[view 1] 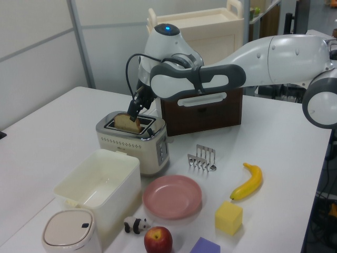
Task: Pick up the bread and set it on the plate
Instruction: 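Lower the gripper into the toaster and close it on the bread slice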
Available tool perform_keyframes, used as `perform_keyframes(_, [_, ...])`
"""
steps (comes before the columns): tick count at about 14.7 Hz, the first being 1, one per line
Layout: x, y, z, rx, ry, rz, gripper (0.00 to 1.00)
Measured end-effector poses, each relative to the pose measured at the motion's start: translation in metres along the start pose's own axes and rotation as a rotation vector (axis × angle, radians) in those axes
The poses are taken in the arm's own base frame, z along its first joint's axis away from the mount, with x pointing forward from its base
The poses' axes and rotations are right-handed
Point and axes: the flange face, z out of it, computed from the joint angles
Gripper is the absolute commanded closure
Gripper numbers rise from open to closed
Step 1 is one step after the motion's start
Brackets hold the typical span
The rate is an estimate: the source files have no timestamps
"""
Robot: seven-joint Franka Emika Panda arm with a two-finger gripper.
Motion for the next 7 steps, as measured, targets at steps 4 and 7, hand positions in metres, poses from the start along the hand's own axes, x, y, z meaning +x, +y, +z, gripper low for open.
perform_keyframes(4, [-0.006,0.0,0.024,-0.012,-0.023,-0.017,0.08])
perform_keyframes(7, [-0.007,-0.001,0.032,-0.012,-0.023,-0.02,0.3])
